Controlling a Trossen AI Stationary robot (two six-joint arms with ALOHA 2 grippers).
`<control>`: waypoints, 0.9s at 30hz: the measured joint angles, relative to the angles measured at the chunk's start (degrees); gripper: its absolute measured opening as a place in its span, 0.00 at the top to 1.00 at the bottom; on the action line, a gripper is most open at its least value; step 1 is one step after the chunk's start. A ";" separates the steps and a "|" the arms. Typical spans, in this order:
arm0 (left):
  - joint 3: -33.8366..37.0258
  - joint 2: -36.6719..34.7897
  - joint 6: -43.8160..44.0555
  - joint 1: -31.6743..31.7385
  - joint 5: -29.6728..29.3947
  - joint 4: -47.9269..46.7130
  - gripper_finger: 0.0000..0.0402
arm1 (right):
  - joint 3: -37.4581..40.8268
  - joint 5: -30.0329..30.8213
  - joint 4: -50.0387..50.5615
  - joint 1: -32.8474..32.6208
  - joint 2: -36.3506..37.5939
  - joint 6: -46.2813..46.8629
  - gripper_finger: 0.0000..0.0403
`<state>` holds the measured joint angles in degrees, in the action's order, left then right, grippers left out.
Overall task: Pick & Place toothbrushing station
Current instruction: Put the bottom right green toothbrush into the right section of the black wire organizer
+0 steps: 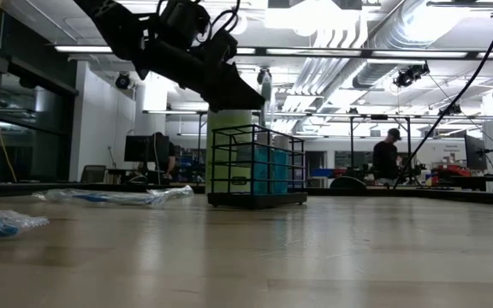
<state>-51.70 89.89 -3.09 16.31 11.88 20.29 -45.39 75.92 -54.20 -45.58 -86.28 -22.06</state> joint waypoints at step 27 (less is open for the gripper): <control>0.05 -14.62 -3.96 -17.43 -12.06 -14.31 0.70 | 0.00 1.13 2.36 -0.27 0.00 1.49 0.36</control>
<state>-51.65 75.26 -7.05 -1.13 -0.18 5.98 -45.39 77.05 -51.85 -45.86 -86.28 -20.57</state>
